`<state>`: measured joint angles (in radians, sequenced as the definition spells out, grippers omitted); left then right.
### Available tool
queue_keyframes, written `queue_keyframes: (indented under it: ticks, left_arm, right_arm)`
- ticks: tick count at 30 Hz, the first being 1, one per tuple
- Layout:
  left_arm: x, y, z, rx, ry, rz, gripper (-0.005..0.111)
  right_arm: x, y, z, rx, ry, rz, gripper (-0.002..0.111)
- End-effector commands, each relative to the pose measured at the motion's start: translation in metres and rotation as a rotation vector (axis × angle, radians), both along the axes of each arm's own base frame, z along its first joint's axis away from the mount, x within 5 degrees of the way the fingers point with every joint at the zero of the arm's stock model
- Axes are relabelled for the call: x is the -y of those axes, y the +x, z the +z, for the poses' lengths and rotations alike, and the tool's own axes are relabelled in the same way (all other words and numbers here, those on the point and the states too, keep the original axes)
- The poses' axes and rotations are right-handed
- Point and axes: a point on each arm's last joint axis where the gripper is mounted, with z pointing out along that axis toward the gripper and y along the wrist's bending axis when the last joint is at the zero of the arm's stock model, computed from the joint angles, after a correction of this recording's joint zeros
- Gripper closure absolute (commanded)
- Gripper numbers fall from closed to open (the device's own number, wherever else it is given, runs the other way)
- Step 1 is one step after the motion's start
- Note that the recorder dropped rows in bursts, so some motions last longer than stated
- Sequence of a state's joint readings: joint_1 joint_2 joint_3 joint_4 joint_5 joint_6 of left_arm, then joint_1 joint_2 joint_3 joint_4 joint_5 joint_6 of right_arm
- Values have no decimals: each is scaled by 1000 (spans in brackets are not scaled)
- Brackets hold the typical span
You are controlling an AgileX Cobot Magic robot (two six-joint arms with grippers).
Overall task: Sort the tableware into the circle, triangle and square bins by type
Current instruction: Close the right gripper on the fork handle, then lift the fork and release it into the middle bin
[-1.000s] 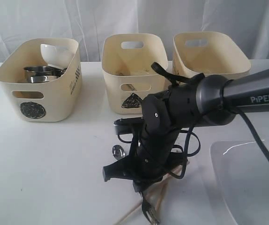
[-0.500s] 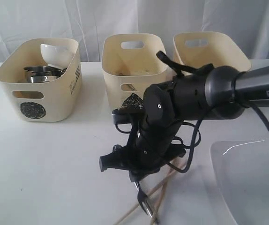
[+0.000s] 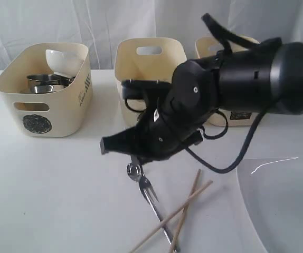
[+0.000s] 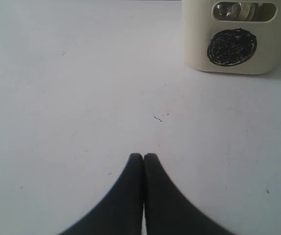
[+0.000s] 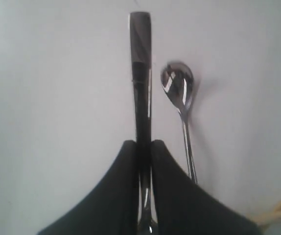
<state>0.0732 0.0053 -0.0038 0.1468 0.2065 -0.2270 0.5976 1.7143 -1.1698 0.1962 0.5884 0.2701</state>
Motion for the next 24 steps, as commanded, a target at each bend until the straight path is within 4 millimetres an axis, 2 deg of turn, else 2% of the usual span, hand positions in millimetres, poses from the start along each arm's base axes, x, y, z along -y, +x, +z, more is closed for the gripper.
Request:
queue_keyframes:
  ticks: [1,7,11,15,18,20,24]
  left_arm:
    - [1,0,-1,6,-9,-5,107]
    - [1,0,-1,6,-9,-5,107]
    - [1,0,-1,6,-9,-5,107]
    - [1,0,-1,6,-9,-5,107]
    - [1,0,-1,6,-9,-5,107]
    - [1,0,-1,6,-9,-5,107]
    - [1,0,-1,6,-9,-5,107]
  right_arm:
    - [0,7,47,252,135,-23,108]
    - [2,13,93,596,276,-38,108]
    - [10,24,108,817,253,4,108]
    - [38,49,105,922,171,-34,108]
    - [51,68,98,1011,184,-90,108]
    - [49,81,84,1061,210,-111,108]
    - [36,111,39,1225,286,-132,108]
